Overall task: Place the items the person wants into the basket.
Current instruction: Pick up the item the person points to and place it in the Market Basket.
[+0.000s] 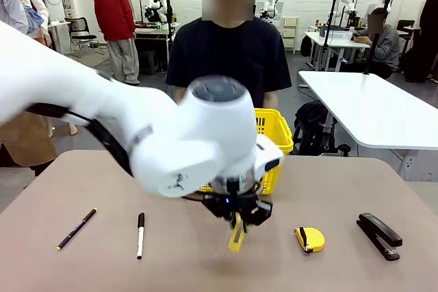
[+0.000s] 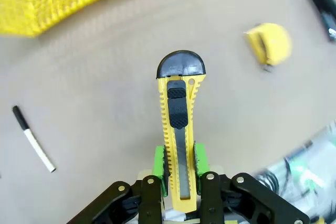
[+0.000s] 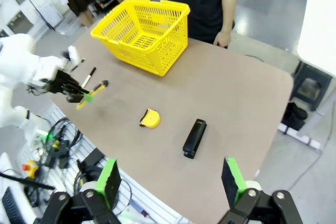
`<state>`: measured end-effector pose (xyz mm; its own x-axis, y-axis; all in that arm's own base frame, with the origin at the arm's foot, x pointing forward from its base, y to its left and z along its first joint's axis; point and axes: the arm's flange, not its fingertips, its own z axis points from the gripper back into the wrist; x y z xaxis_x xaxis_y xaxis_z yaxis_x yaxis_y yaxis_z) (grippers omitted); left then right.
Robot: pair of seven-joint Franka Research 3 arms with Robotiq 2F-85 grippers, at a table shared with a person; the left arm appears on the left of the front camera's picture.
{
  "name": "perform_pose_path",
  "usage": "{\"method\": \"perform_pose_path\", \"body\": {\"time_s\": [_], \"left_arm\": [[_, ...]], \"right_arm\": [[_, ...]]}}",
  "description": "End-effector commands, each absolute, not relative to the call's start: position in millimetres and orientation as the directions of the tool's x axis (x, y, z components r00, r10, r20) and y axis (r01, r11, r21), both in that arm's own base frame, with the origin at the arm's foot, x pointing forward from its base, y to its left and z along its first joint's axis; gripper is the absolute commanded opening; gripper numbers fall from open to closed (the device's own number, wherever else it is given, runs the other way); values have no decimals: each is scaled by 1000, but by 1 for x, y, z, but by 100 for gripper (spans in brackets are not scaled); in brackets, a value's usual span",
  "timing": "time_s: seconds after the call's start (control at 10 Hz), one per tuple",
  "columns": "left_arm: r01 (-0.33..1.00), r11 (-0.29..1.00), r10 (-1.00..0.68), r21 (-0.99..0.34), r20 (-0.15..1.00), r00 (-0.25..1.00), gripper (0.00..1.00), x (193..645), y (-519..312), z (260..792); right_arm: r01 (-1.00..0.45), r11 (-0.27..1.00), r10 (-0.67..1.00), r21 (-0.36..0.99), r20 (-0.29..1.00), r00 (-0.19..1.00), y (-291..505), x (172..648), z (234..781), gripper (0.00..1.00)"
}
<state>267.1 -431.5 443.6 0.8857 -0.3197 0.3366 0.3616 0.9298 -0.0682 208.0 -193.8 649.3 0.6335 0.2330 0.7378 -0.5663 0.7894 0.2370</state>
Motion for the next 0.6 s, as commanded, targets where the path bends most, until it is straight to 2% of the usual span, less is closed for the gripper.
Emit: {"method": "perform_pose_path", "body": {"time_s": [0.0,0.1,0.3,0.5], "left_arm": [[454,890,-406,-41,383,830,0,241,-393,515],[495,867,-470,58,422,775,0,254,-396,552],[542,830,-534,127,458,710,0,317,-397,607],[592,785,-597,182,482,642,0,383,-400,636]], "right_arm": [[-576,785,232,228,753,615,-193,211,647,100],[-576,785,232,228,753,615,-193,211,647,100],[-576,785,232,228,753,615,-193,211,647,100],[-576,785,232,228,753,615,-193,211,647,100]]}}
